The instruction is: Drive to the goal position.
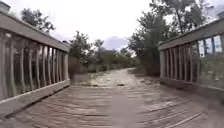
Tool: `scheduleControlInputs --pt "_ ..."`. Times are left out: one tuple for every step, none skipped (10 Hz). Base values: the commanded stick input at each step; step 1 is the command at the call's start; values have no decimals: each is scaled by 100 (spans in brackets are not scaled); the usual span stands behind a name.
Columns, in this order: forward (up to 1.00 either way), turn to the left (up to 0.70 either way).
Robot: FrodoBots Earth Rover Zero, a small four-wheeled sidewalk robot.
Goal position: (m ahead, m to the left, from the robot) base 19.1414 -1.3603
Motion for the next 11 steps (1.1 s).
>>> scheduleControlInputs --pt "70 -35" --pt "70 -27" --pt "70 -7" --pt "70 0" --pt "70 0" --pt "70 0" --pt "70 0" --pt "70 0" --pt "70 0" --pt "70 0" --pt "70 0"
